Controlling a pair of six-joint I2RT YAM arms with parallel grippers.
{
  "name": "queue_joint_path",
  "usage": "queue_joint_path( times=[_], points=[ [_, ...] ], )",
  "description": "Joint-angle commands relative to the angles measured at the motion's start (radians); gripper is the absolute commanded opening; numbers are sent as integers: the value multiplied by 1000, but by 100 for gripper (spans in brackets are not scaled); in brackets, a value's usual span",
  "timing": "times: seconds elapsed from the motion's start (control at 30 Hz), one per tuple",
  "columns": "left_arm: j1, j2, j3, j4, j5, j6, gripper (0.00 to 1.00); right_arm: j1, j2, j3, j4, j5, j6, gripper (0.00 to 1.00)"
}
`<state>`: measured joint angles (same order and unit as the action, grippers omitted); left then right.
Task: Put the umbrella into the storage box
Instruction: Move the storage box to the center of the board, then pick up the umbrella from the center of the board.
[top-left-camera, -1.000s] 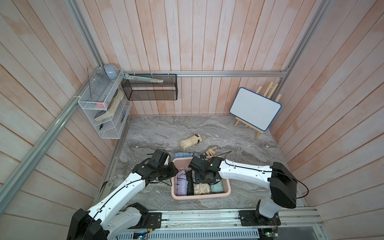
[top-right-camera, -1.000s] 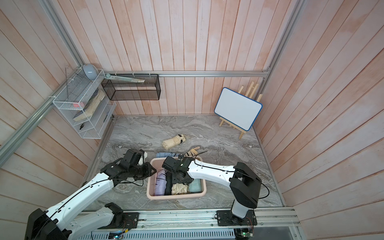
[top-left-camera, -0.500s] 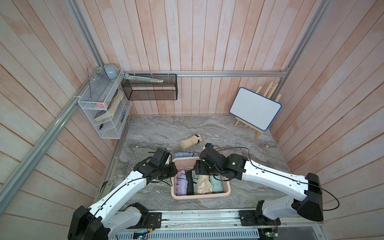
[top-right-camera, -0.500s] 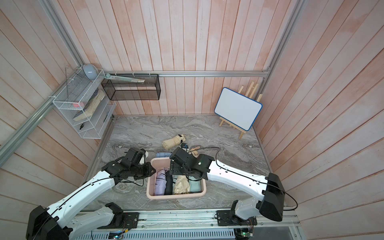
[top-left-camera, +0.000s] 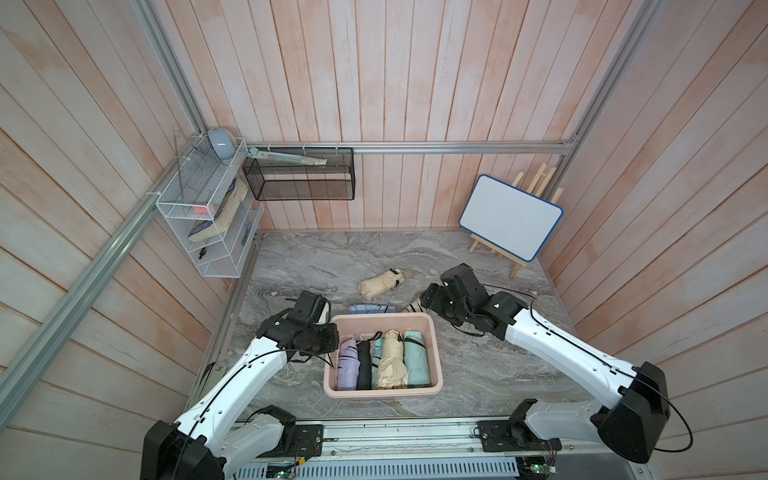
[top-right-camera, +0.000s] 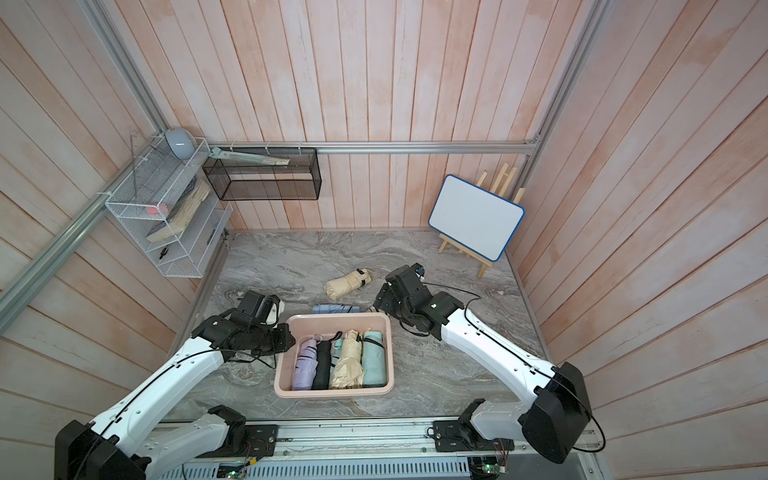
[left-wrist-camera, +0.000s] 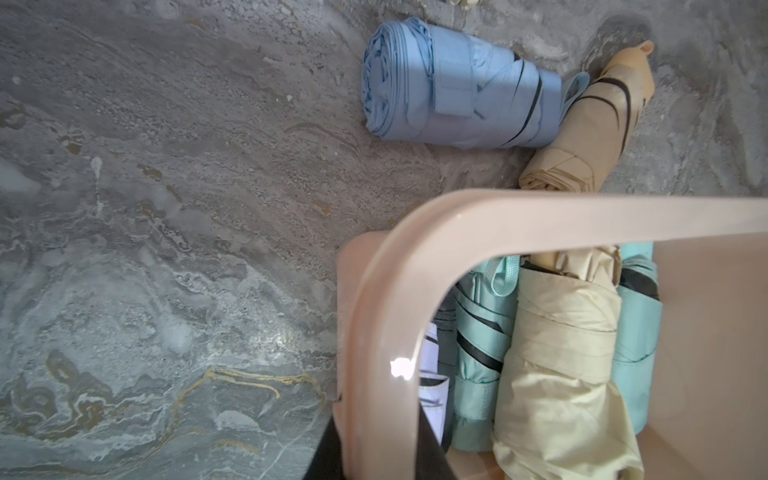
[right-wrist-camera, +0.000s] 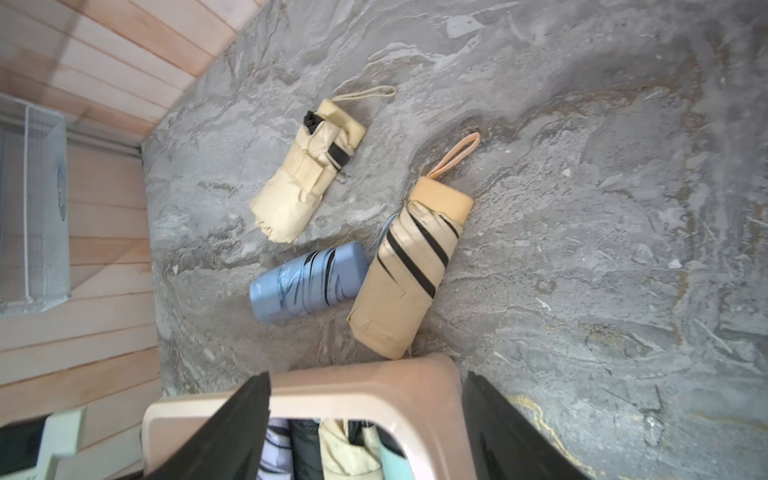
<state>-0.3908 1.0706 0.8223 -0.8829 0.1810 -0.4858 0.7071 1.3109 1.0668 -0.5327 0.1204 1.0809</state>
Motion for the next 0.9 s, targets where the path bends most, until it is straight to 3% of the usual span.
queue_joint_path(
  times=[0.0,0.33,0.57,0.87],
  points=[
    [33,-12,43,13,-29,50,0,-35,38,-25,59,-31,88,78],
    [104,-9,14,48,-16,40,0,-83,243,-55,230,-157,356,79],
    [108,-15,0,62,-17,33,0,-91,363,7,150,-172,440,79],
    [107,-38,-8,71,-21,29,0,-107,467,76,159,-232,424,79]
  ],
)
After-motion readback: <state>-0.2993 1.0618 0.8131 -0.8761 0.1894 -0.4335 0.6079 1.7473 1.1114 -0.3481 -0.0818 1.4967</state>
